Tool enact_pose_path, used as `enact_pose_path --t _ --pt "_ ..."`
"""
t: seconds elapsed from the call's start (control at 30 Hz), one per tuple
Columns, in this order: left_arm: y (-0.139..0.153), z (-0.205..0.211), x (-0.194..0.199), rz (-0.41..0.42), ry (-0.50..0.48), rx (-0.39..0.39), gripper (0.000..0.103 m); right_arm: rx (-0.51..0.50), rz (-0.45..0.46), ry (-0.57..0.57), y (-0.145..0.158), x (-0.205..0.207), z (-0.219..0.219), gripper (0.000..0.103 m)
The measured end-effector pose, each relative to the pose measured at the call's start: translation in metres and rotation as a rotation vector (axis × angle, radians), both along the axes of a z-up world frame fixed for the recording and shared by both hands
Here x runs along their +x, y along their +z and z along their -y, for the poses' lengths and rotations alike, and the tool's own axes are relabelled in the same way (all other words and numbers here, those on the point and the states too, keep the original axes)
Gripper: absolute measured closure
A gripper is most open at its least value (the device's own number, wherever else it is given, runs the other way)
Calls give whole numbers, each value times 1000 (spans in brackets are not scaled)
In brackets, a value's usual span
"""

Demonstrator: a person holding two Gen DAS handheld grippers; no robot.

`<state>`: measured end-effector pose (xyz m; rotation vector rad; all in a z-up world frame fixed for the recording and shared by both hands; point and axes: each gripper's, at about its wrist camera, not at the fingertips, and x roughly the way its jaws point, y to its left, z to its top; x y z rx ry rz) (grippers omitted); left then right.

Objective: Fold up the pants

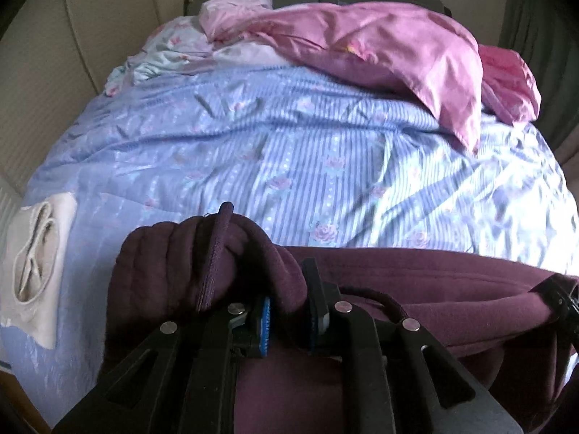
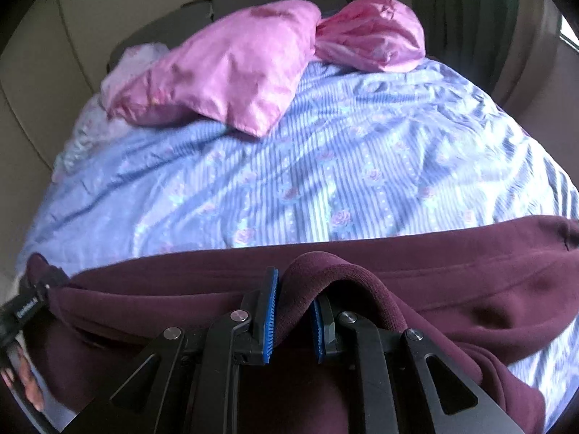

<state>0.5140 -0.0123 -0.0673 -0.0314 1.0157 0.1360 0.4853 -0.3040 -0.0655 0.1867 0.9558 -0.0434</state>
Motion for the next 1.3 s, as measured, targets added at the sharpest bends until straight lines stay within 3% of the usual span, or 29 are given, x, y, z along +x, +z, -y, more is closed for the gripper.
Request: enact_pose_path --t 0.13,0.23,0.3,0.37,0.4,0.43,0.5,0.57,0.7,0.87,1.07,1.3 --pt "1 -4 0 -16 -24 -39 76 -34 -20 4 -13 4 -4 85" --pt "10 -12 -1 -42 -23 -99 63 -64 -55 13 -13 5 -9 80" --pt "24 -22 -5 -37 -4 -139 38 -48 -64 41 -7 5 -13 52" --pt "44 -32 -10 -6 11 -179 24 -9 -47 78 4 1 -19 38" --pt "53 -36 -13 12 28 -154 13 -5 -37 82 10 -2 -22 35" --pt "63 -39 -17 41 45 -103 11 -6 -28 85 16 -4 -26 34" --pt "78 -40 -26 85 30 1 10 7 -18 100 30 -8 -34 33" --pt "85 -42 -35 79 0 51 11 15 1 142 43 -13 -45 33" --pt "99 -37 -68 73 -100 57 11 -30 47 243 68 -34 -67 33" --pt "122 0 -144 163 -284 92 11 -93 112 365 100 -93 -66 33" --pt "133 57 -233 257 -476 52 11 -129 164 414 121 -184 -26 33" --pt "135 125 -298 291 -611 -51 11 -125 196 378 132 -277 25 33"
